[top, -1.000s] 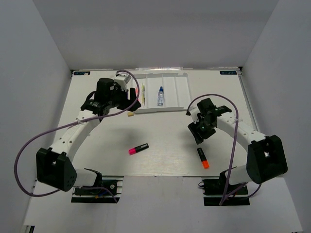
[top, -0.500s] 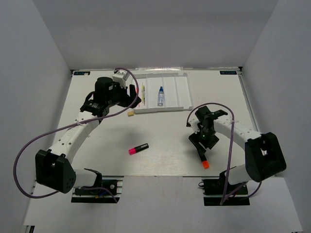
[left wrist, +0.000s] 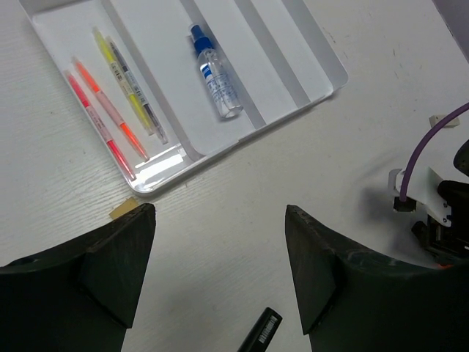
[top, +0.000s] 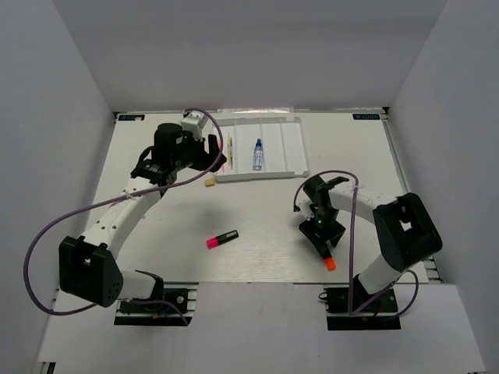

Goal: Sort the stationery into containers
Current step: Pick up the pen from the center of the board, then place the pen in the storage box.

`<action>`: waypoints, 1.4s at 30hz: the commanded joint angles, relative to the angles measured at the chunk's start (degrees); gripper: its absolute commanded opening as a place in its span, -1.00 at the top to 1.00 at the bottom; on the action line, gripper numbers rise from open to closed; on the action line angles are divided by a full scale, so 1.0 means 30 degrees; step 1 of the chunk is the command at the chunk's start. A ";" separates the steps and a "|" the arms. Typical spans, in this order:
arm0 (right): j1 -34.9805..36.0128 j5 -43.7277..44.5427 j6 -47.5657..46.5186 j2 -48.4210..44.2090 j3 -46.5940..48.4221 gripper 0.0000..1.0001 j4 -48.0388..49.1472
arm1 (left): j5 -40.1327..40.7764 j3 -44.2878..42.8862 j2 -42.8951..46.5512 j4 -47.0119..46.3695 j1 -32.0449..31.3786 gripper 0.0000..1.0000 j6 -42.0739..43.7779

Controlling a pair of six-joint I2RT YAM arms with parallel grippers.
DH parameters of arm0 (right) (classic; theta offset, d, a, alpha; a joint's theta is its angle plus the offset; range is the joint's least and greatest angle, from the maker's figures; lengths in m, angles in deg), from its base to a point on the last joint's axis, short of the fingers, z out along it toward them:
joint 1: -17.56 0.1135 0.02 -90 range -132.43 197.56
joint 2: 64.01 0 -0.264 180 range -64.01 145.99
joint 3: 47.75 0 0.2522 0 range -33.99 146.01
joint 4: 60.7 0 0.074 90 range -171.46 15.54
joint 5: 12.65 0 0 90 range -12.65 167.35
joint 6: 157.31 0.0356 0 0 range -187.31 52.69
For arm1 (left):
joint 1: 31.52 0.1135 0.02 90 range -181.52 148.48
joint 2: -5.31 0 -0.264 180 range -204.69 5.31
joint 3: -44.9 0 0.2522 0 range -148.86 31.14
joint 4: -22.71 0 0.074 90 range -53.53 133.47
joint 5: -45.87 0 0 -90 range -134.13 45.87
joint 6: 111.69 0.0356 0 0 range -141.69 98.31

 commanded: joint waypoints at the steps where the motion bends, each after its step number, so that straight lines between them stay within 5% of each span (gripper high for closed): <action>1: 0.0294 0.0438 0.0342 0.0082 0.0524 -0.24 0.0078 | 0.0464 0.0133 0.0141 -0.0393 0.0094 -0.62 0.0163; 8: 0.0559 0.0673 0.0722 0.1314 0.1399 0.17 0.0575 | 0.0466 0.0485 0.0023 -0.0920 0.0094 -0.62 0.0134; 15: 0.0676 -0.0757 0.1221 0.1988 0.4088 0.97 0.0608 | 0.0553 0.0631 0.0198 -0.0863 0.0094 -0.63 0.0163; 22: 0.0296 -0.4422 0.1191 0.2484 1.1468 1.00 0.0284 | 0.0583 0.1071 0.0550 -0.0774 0.0094 -0.62 -0.0305; 31: -0.0378 -0.1527 0.2714 0.9951 2.6112 1.00 0.0897 | 0.1051 0.1597 0.0785 -0.1067 0.0094 -0.63 -0.0480; 42: -0.1257 -0.1377 0.4004 1.4964 2.8968 1.00 0.2920 | 0.0438 0.2623 0.1078 -0.1361 0.0094 -0.63 -0.0512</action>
